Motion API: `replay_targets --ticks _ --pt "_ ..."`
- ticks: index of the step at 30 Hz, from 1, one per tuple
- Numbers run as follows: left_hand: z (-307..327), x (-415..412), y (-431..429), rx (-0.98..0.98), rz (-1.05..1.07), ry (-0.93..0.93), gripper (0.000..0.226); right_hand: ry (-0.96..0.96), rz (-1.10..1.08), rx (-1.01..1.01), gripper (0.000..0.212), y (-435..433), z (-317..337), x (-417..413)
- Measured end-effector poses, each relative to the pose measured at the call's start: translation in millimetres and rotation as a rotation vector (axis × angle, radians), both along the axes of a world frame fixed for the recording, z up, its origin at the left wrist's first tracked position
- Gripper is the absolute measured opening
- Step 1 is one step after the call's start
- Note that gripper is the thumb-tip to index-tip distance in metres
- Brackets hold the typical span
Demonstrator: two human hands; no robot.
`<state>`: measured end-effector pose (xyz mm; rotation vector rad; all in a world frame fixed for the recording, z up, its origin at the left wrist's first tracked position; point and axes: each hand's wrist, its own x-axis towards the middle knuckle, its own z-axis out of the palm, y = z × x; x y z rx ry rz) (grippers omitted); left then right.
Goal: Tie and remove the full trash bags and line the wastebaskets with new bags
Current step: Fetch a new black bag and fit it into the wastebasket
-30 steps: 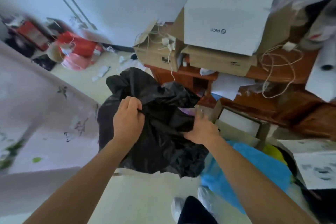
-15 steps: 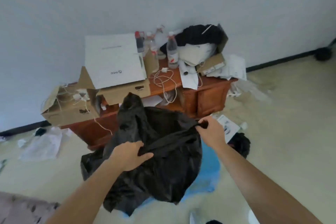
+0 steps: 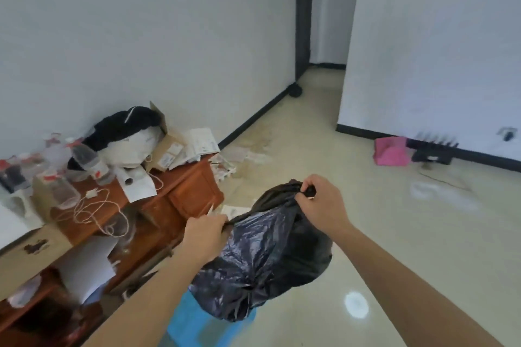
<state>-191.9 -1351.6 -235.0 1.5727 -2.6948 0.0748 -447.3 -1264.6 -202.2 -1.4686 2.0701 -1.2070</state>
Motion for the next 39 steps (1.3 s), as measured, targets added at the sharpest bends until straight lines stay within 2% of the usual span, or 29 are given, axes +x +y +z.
replay_targets --ticks 2,3,5,7,9,12,14,20,22,24,26,28,32,39 --pt "0.0 -80.1 18.3 0.024 -0.075 0.094 0.026 0.033 -0.107 0.03 0.016 43.2 -1.2 -71.7" --pt "-0.1 -122.0 29.0 0.04 -0.107 0.164 0.026 0.048 -0.177 0.05 0.021 65.5 -3.3 -106.4" --pt "1.9 -205.6 57.2 0.072 -0.182 0.264 0.025 0.135 -0.365 0.077 0.049 113.9 -10.3 -169.9" --pt "4.1 -293.0 91.9 0.083 -0.282 0.318 0.027 0.35 -0.517 0.04 0.075 164.2 -13.7 -233.3" --pt "8.3 -350.0 117.0 0.096 -0.337 0.35 0.026 0.541 -0.471 0.0 0.083 195.2 -11.5 -276.0" --pt "12.1 -460.1 169.0 0.127 -0.515 0.387 0.022 0.651 -0.32 0.188 0.086 253.6 -16.6 -357.0" --pt "14.7 -524.3 199.1 0.164 -0.634 0.406 0.019 0.635 -0.286 0.35 0.081 283.3 -26.9 -403.8" --pt "-3.6 -681.3 246.7 0.309 -0.894 0.338 0.022 0.488 -0.39 0.674 0.043 338.3 -54.6 -542.0" --pt "-13.0 -736.8 254.5 0.356 -0.939 0.324 0.017 0.369 -0.387 0.755 0.044 352.8 -60.7 -588.2" --pt "-19.1 -799.1 260.0 0.382 -0.949 0.327 0.013 0.245 -0.418 0.767 0.048 365.1 -64.5 -635.5" --pt "-20.3 -864.7 266.7 0.416 -0.944 0.335 0.015 0.218 -0.46 0.742 0.047 379.2 -64.2 -686.6" --pt "-15.0 -930.5 278.4 0.464 -0.961 0.328 0.02 0.281 -0.498 0.732 0.043 396.6 -60.6 -736.9" --pt "6.5 -1057.7 317.4 0.47 -1.108 0.283 0.027 0.539 -0.61 0.76 0.041 444.8 -60.1 -832.5" --pt "13.2 -1263.6 406.7 0.362 -1.284 0.233 0.027 0.363 -0.844 0.821 0.014 542.0 -60.9 -1003.6"
